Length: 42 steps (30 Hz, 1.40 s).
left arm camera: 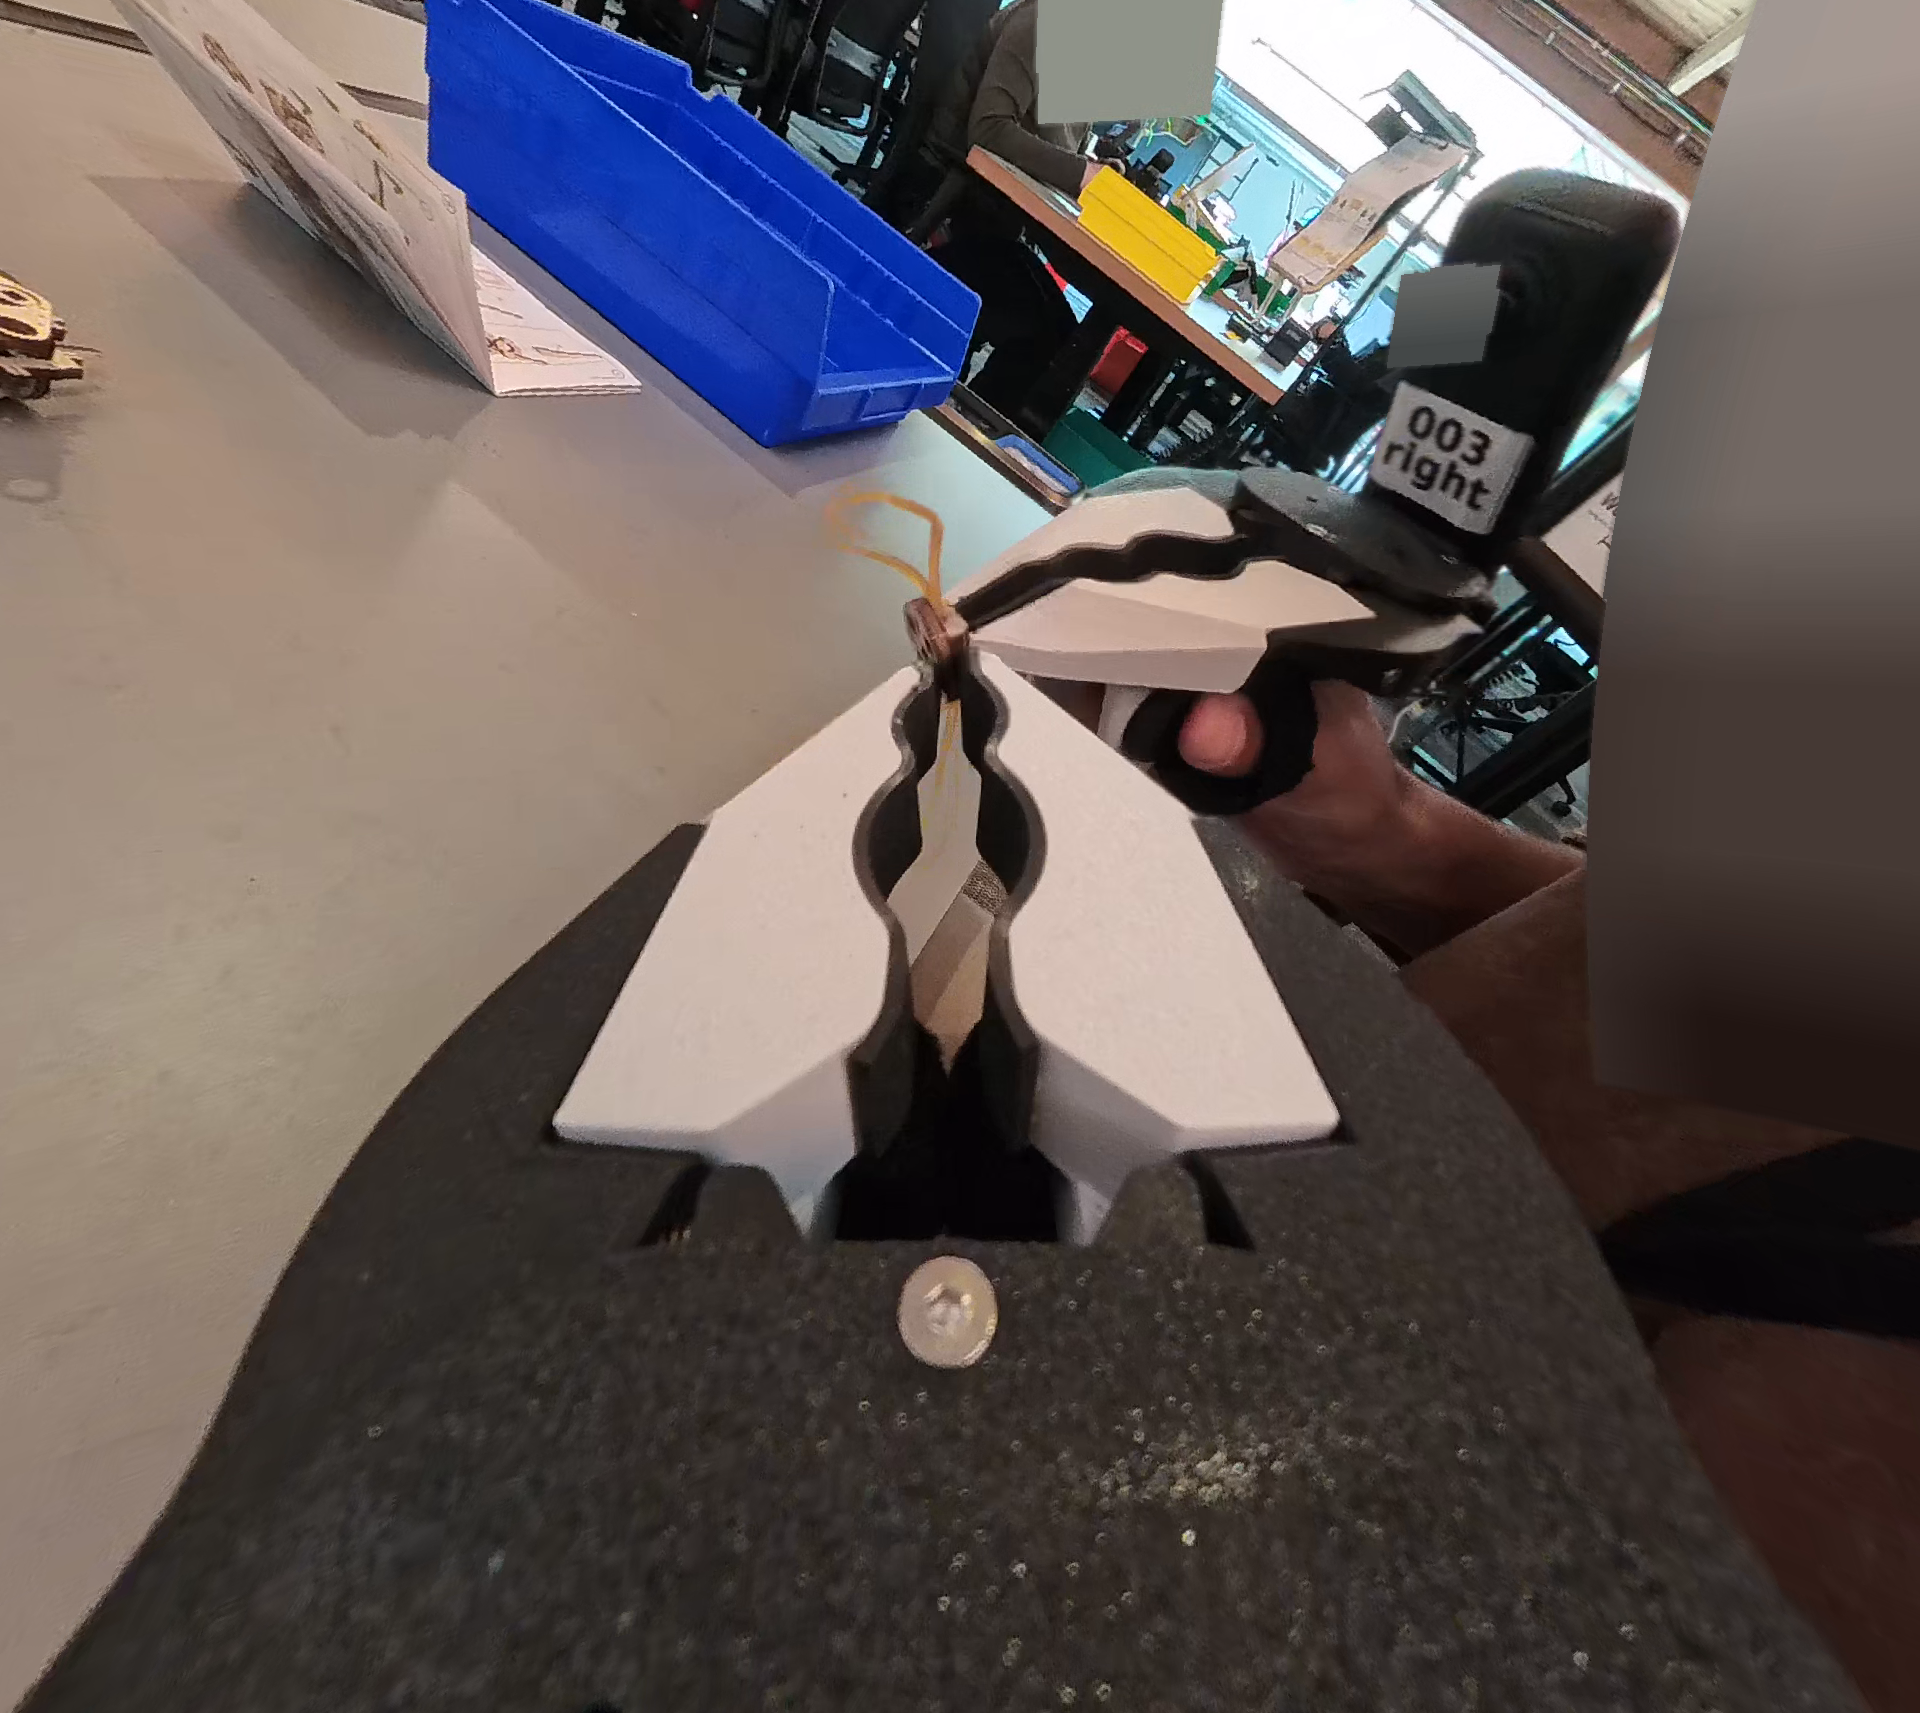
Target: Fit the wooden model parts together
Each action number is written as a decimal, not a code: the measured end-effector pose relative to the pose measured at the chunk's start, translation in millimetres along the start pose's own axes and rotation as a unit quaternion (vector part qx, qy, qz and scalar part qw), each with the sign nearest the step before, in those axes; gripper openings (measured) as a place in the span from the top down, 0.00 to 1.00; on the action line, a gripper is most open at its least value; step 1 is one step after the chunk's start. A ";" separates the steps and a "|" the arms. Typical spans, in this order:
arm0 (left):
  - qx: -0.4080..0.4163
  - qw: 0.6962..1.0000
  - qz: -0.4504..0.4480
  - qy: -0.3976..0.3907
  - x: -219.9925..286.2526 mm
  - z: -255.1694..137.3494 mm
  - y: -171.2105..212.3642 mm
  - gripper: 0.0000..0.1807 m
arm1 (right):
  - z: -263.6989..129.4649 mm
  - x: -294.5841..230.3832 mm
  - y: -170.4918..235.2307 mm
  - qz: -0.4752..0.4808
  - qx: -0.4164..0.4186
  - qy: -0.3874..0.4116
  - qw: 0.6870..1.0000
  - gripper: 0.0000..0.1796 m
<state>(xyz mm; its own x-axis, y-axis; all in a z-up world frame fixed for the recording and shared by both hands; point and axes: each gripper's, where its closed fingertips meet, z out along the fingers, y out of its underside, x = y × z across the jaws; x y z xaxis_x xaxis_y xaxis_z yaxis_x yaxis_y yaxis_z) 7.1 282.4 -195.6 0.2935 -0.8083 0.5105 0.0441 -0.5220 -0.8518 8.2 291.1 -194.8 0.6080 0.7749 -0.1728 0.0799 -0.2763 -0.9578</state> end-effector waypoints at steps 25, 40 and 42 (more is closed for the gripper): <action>0.018 0.998 -0.036 0.037 4.4 1.4 -4.6 0.99 | -2.8 1.0 -4.0 0.059 0.031 -0.038 0.997 1.00; 0.018 0.999 -0.029 0.036 7.4 3.1 -5.2 0.99 | -6.1 2.3 -4.9 0.015 0.012 -0.004 1.000 1.00; 0.020 0.999 -0.032 0.035 6.7 3.1 -5.6 0.99 | -6.1 2.6 -5.0 0.012 0.012 0.003 1.000 1.00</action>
<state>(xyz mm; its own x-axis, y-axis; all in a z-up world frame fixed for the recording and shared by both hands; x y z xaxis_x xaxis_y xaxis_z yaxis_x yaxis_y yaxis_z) 11.8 280.7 -187.7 0.2218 -0.7910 0.5701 0.0994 -0.5633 -0.8202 14.2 291.0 -189.0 0.6146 0.7645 -0.1944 0.0461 -0.2808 -0.9587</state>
